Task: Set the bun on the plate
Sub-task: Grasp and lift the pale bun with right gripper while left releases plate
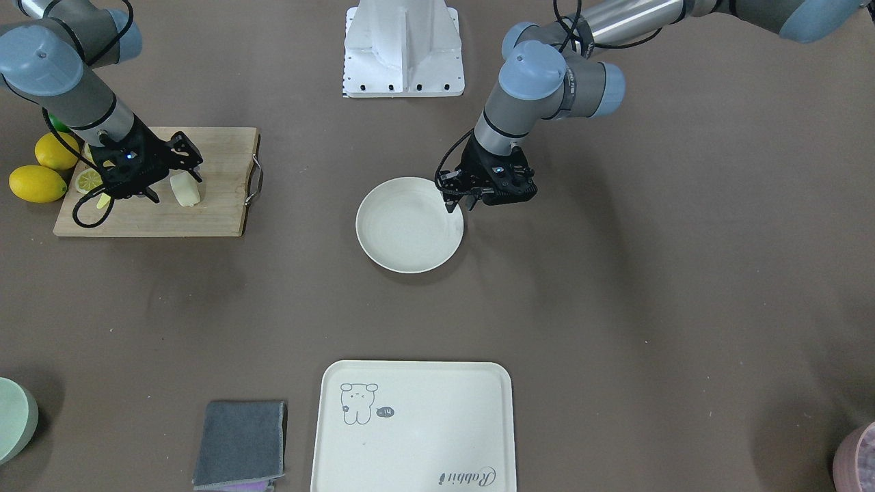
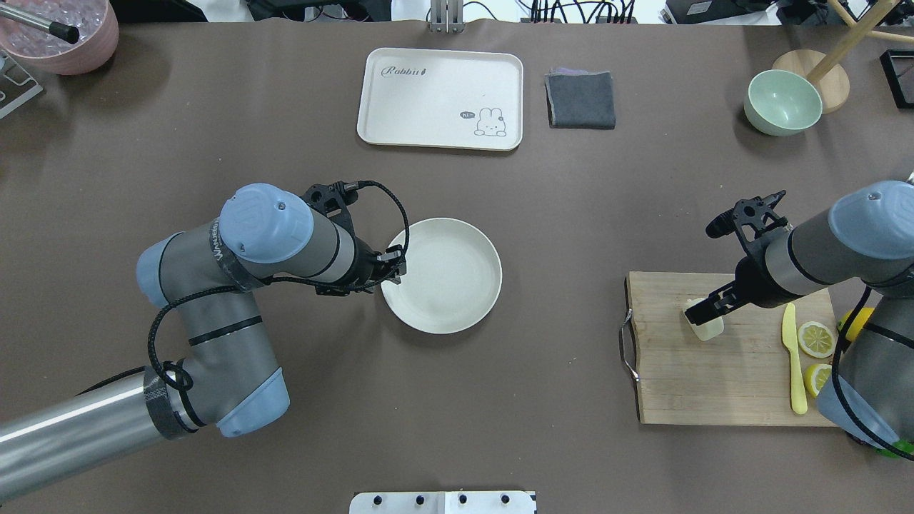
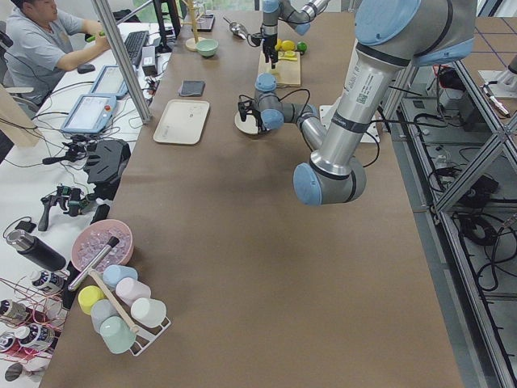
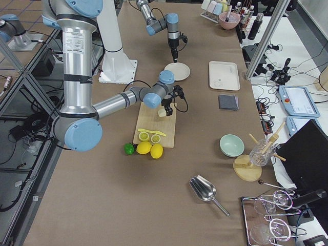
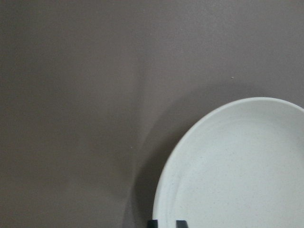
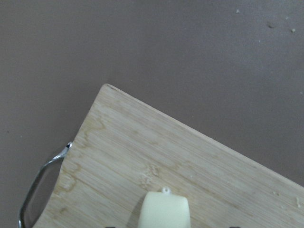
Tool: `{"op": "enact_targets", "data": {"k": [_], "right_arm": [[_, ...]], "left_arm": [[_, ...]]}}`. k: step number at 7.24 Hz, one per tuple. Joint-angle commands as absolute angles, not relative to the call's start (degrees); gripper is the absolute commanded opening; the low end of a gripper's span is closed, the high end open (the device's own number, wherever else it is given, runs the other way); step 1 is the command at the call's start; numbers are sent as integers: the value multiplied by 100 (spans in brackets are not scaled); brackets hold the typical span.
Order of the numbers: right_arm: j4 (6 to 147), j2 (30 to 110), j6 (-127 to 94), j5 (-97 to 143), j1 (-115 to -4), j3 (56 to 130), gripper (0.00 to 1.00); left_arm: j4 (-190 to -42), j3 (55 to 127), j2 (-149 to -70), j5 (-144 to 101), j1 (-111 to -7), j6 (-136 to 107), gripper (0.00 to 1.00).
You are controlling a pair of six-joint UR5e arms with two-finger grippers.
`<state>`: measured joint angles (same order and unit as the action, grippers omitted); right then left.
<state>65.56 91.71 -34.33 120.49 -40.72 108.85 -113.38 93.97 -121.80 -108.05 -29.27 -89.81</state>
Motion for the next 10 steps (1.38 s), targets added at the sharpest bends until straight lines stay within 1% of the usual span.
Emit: {"op": "enact_targets", "data": {"k": [1,2,3,4,5,6,8,9,10], "right_arm": [[6748,9124,-3436,12023,-3903,10846,79],[7020,8949,-3437,11963,-3894,10837,66],[7083,8947,-3393,11892,-3894,10828,44],[7084,8947,-3384,11892,-3928,10837,31],[7084,8956,-3384,11900,-4007,10846,26],[7084,8939,-3384,11900,-4043,10881,18],[7066,8869,-3427,11743,-4069,11143,18],[7145,8642,-3489,11707,-4008,11145,18],[7685,8083,-3585,11603,-3930,11136,18]], "left_arm": [[-11338,9404,-12182,-10802,-2927,-8982,76],[-11338,9413,-12173,-10802,-2927,-8982,76],[-11338,9422,-12173,-10802,-2927,-8982,76],[-11338,9431,-12164,-10802,-2935,-8982,76],[-11338,9431,-12164,-10802,-2936,-8991,76],[-11329,9431,-12155,-10802,-2936,-8991,76],[-11329,9431,-12164,-10802,-2936,-8991,76],[-11329,9457,-12155,-10810,-2953,-8991,76],[-11329,9561,-12112,-10819,-2988,-8983,76]]}}
